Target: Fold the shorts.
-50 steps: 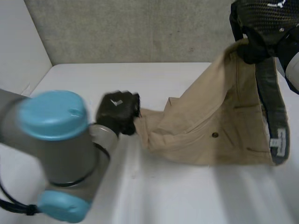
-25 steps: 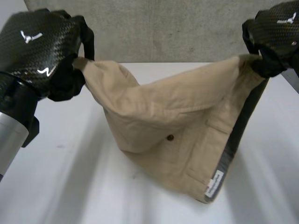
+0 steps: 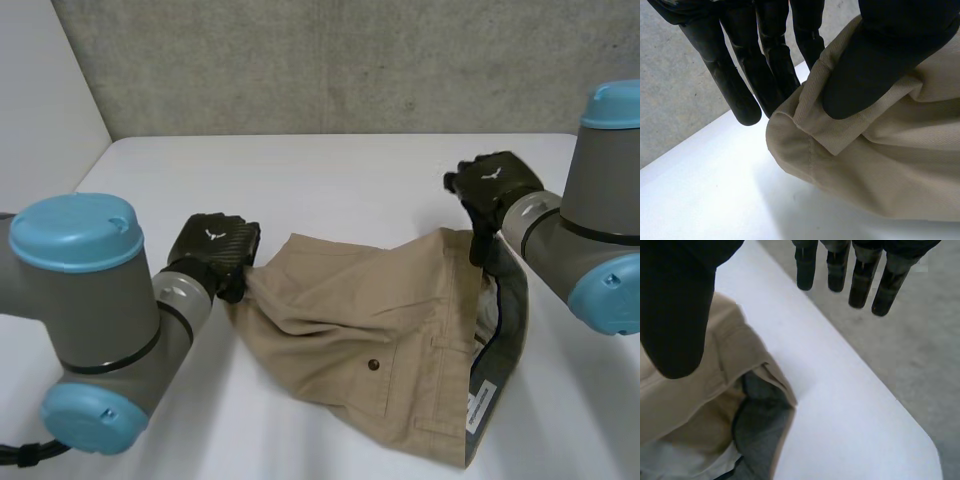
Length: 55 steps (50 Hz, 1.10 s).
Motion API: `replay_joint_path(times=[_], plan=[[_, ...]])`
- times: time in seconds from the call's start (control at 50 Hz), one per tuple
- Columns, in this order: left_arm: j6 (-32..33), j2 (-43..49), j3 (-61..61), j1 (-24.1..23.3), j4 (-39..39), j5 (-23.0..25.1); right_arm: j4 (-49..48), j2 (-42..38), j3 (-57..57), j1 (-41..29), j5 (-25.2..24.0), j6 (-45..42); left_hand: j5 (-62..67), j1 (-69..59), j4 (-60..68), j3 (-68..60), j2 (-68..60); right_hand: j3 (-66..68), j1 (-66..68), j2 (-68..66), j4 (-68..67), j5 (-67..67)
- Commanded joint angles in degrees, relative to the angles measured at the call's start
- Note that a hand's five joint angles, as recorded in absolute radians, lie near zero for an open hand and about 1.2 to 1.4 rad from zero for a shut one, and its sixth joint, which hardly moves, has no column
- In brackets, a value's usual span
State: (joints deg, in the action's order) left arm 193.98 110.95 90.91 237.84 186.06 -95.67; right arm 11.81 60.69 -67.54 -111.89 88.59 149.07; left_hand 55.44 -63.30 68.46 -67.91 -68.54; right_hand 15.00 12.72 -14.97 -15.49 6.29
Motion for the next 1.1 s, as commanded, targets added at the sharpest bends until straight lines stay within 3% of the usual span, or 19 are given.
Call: replay_joint_path(times=[0.02,0.16,0.26,0.38,0.56,0.86,0.98,1.0,1.1], plan=[[-0.1,0.1,-0.4,0.1,-0.2,-0.1,-2.2,10.5,-9.6,0.6,1.9,10.0,14.6,-16.7,11.5,-12.1,-11.5,-4.8,-2.5,4.7,5.2,-6.0],[0.0,-2.1,1.3,0.0,-0.3,0.0,-2.1,13.3,-19.7,0.7,-3.3,11.4,14.6,-16.7,11.5,-12.1,-11.5,10.4,12.6,-10.4,-9.9,9.1],[0.0,-2.4,1.7,0.0,-0.3,0.0,-2.8,13.4,-24.2,0.1,-4.6,11.6,14.6,-16.7,11.5,-12.1,-11.5,12.4,14.7,-12.4,-11.9,11.1],[-0.1,-2.4,1.8,0.0,-0.3,0.1,-12.7,11.2,-29.2,-1.5,-4.3,15.2,14.6,-16.7,11.5,-12.1,-11.5,12.7,15.0,-12.8,-12.3,11.5],[-0.1,-2.2,1.9,0.2,-0.1,0.1,-23.8,4.3,-29.0,-2.4,-3.7,15.0,14.6,-16.7,11.5,-12.1,-11.5,12.6,14.9,-12.6,-12.1,11.3],[-0.1,-2.3,1.9,0.7,0.1,0.1,-25.5,-2.5,-24.6,-5.6,-3.9,15.8,14.6,-16.7,11.5,-12.1,-11.5,20.8,23.1,-20.8,-20.3,19.5],[-0.1,-2.3,1.8,1.0,0.1,0.1,-26.6,-2.9,-23.4,-6.1,-3.9,17.6,14.6,-16.7,11.5,-12.1,-11.5,44.8,47.1,-44.8,-44.3,43.5],[-0.1,-2.3,1.8,1.1,0.1,0.1,-26.8,-2.8,-23.1,-6.1,-3.9,18.9,14.6,-16.7,11.5,-12.1,-11.5,62.2,64.5,-62.2,-61.7,60.9],[0.0,-3.5,1.4,1.5,-0.3,0.0,-25.9,0.3,-20.9,-5.4,-3.6,20.4,14.6,-16.7,11.5,-12.1,-11.5,65.0,67.3,-65.0,-64.5,63.7]])
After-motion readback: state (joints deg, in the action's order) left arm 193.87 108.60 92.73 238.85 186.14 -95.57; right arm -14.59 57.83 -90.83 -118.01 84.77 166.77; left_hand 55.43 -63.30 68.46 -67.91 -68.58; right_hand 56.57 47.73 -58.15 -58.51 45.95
